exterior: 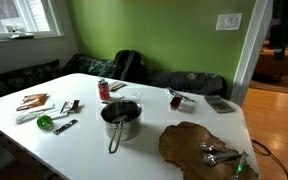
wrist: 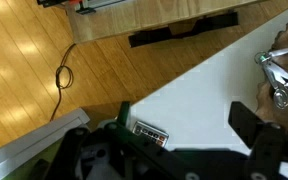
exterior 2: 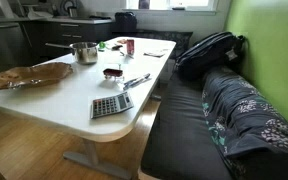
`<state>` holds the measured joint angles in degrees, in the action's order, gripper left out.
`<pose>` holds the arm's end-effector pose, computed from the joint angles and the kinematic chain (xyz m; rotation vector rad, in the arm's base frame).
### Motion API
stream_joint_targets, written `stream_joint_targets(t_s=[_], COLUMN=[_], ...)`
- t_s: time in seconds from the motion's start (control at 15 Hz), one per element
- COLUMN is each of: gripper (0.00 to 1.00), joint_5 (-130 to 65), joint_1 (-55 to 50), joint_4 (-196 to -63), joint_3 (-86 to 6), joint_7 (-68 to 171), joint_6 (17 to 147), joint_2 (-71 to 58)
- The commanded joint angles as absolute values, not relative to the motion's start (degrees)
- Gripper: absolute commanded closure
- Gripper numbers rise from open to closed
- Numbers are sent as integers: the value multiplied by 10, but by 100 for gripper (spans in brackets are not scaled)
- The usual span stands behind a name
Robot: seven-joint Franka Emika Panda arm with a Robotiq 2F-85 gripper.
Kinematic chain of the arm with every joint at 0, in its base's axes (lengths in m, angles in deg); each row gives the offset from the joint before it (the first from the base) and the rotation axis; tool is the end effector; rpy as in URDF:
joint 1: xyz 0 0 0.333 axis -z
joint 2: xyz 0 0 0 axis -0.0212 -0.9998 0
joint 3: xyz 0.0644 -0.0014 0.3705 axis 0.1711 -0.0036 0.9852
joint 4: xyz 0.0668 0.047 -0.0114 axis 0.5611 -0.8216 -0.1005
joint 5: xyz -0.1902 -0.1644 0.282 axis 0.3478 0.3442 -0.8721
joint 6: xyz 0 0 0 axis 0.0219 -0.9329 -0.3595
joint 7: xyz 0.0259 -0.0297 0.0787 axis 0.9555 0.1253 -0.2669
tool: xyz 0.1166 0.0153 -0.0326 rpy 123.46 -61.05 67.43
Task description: Pour the content in the pot on the table
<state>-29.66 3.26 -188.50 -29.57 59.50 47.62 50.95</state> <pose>0.2541 0.0019 0.4821 2.9270 -0.2902 -0.2453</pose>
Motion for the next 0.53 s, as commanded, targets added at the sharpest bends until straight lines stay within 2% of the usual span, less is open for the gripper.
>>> stream_joint_targets(t_s=[0.0,0.13,0.47], gripper=[0,0,0], joint_5=[-293,-303,-433], joint_1=[25,20,-17], joint_4=[-1884,-1888,-1875], joint_3=[-303,-297,-239], joint_7=[599,611,747], joint_6=[475,492,733], joint_2=[509,504,428])
